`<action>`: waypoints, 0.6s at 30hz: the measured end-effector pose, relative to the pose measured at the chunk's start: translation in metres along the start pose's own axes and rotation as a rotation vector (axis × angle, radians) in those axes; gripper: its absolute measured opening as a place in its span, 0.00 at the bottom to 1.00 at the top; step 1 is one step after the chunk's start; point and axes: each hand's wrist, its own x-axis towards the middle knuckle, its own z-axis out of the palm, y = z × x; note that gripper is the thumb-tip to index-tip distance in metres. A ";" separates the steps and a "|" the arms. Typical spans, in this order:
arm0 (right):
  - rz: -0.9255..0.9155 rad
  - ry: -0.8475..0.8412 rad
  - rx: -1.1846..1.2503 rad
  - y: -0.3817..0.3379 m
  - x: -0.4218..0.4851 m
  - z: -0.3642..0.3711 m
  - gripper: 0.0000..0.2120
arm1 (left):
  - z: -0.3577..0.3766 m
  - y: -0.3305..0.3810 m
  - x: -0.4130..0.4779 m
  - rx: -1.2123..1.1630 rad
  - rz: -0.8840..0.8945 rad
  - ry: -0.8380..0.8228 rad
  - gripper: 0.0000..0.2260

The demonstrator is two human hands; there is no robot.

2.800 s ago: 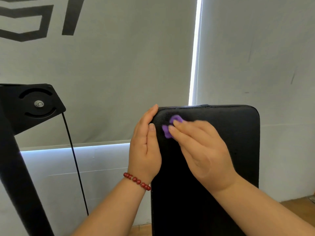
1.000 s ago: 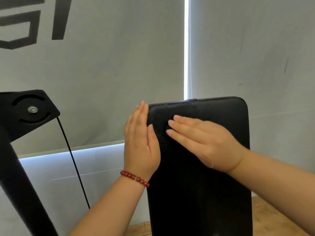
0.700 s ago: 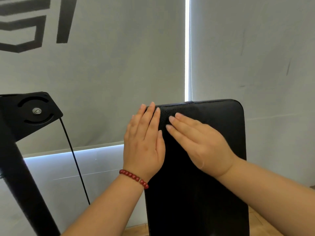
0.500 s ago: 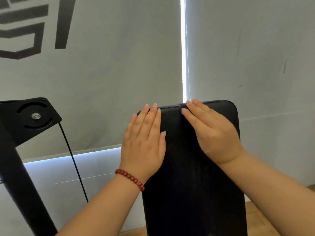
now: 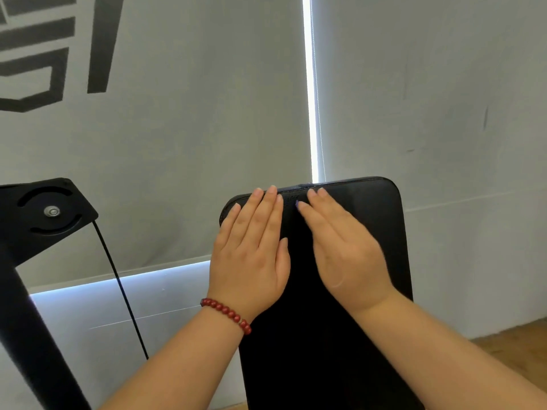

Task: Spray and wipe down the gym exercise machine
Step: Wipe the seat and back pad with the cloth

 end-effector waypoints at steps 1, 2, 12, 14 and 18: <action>-0.009 -0.017 0.000 0.003 -0.002 -0.002 0.16 | 0.000 0.000 0.000 -0.007 0.000 0.003 0.23; -0.014 -0.042 -0.007 0.006 -0.003 -0.004 0.18 | 0.000 -0.001 0.000 -0.009 -0.001 0.007 0.23; 0.050 0.066 -0.072 0.023 0.000 -0.007 0.17 | 0.000 0.002 0.000 0.006 -0.005 0.028 0.23; 0.029 0.040 -0.036 0.004 -0.009 -0.002 0.18 | 0.000 0.002 0.000 0.005 -0.002 0.027 0.23; -0.188 -0.073 -0.053 0.021 -0.011 -0.016 0.18 | -0.001 0.002 -0.001 0.005 0.003 0.020 0.23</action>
